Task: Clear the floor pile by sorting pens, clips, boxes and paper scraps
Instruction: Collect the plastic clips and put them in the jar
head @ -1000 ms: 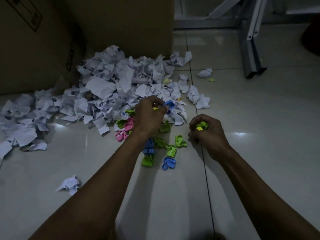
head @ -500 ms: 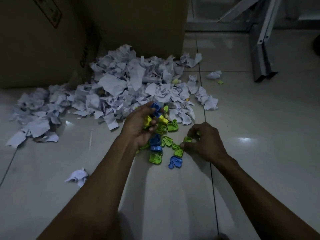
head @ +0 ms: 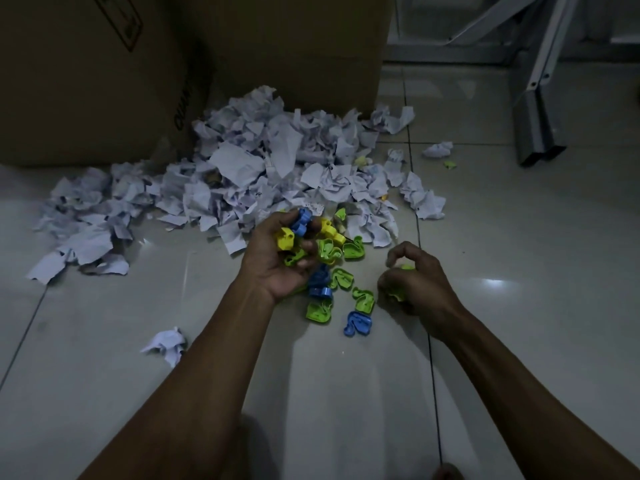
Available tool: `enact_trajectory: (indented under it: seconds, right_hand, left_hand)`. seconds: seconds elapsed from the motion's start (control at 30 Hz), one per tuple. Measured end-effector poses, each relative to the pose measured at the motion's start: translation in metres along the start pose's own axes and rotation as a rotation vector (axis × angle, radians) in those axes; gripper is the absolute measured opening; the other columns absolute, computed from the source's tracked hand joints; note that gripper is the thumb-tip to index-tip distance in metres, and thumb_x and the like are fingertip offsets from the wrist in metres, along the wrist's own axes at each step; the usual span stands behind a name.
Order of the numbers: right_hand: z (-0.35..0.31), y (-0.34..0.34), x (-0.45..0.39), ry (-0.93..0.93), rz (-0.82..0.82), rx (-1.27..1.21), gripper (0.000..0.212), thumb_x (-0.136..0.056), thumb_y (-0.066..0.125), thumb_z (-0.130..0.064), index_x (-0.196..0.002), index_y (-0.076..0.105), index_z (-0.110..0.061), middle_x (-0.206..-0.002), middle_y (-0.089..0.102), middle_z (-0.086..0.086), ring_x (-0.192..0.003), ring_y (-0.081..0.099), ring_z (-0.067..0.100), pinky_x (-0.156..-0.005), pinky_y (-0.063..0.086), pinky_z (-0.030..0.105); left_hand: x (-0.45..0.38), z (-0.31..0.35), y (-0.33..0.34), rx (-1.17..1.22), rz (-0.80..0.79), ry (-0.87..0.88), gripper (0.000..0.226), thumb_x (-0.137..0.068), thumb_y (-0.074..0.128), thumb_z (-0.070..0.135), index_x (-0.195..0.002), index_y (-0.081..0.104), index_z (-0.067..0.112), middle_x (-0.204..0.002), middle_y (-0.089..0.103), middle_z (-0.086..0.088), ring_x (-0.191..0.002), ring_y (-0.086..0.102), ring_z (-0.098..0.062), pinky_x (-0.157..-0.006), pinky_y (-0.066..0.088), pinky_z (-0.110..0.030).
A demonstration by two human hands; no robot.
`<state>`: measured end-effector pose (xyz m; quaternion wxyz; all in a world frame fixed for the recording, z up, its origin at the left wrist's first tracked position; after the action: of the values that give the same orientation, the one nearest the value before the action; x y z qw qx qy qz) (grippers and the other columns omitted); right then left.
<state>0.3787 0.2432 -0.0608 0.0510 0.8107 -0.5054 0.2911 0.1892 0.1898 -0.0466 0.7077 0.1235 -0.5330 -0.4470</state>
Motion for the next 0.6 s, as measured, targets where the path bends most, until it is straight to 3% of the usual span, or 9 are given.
enact_trajectory:
  seconds: [0.07, 0.1, 0.17, 0.23, 0.37, 0.6]
  right_hand:
    - [-0.001, 0.002, 0.005, -0.037, -0.084, 0.019, 0.032, -0.086, 0.065, -0.005, -0.104, 0.07, -0.031, -0.088, 0.066, 0.002, -0.059, 0.053, 0.011, -0.041, 0.037, 0.02]
    - [0.0, 0.003, 0.006, -0.092, -0.129, 0.059, 0.03, -0.088, 0.067, -0.013, -0.109, 0.071, -0.034, -0.092, 0.067, 0.008, -0.059, 0.054, 0.01, -0.044, 0.041, 0.019]
    - [0.003, 0.003, 0.006, -0.188, -0.142, 0.245, 0.02, -0.083, 0.073, -0.031, -0.103, 0.075, -0.033, -0.093, 0.073, 0.002, -0.073, 0.063, 0.002, -0.065, 0.055, 0.023]
    - [0.008, 0.004, 0.004, -0.216, -0.065, 0.47, 0.024, -0.076, 0.076, -0.045, -0.095, 0.077, -0.031, -0.095, 0.073, -0.013, -0.09, 0.064, 0.002, -0.08, 0.053, 0.027]
    - [0.005, 0.015, 0.011, -0.189, 0.111, 0.738, 0.046, -0.065, 0.076, -0.064, -0.094, 0.073, -0.029, -0.091, 0.068, -0.008, -0.085, 0.061, 0.012, -0.068, 0.049, 0.028]
    - [0.006, 0.028, 0.01, -0.106, 0.149, 0.779, 0.045, -0.06, 0.084, -0.056, -0.089, 0.07, -0.025, -0.091, 0.064, -0.003, -0.084, 0.06, 0.017, -0.066, 0.048, 0.029]
  left_hand:
    - [0.003, -0.001, 0.001, -0.021, -0.004, -0.001, 0.025, -0.075, 0.054, 0.027, -0.071, 0.073, 0.011, -0.076, 0.068, 0.003, -0.045, 0.056, -0.005, -0.035, 0.031, -0.013]
    - [0.004, -0.001, 0.002, -0.031, -0.007, -0.002, 0.028, -0.075, 0.054, 0.027, -0.069, 0.076, 0.01, -0.079, 0.071, 0.003, -0.048, 0.059, -0.006, -0.035, 0.035, -0.013]
    - [0.006, 0.0, 0.004, -0.03, -0.024, 0.004, 0.027, -0.075, 0.055, 0.026, -0.072, 0.078, 0.011, -0.086, 0.074, 0.001, -0.055, 0.064, -0.008, -0.037, 0.042, -0.015]
    - [0.007, 0.002, 0.003, -0.017, -0.043, 0.022, 0.024, -0.076, 0.057, 0.024, -0.076, 0.078, 0.013, -0.092, 0.074, -0.003, -0.062, 0.067, -0.013, -0.041, 0.047, -0.017]
    - [0.009, 0.004, -0.003, -0.003, -0.058, 0.012, 0.022, -0.065, 0.071, 0.019, -0.087, 0.072, 0.013, -0.092, 0.07, -0.007, -0.065, 0.065, -0.018, -0.041, 0.047, -0.019]
    - [0.016, 0.007, -0.011, -0.362, 0.135, -0.054, 0.027, -0.07, 0.073, 0.027, -0.094, 0.064, 0.019, -0.079, 0.062, -0.001, -0.057, 0.053, -0.012, -0.032, 0.027, -0.012]
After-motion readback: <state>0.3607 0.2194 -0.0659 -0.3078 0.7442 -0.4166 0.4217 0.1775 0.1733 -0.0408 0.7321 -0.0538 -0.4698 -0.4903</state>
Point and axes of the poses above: each hand's wrist, its own x-axis away from the middle knuckle, its own y-axis out of the palm, z = x × y, the point moved 4 cm from there along -x, towards the middle knuckle
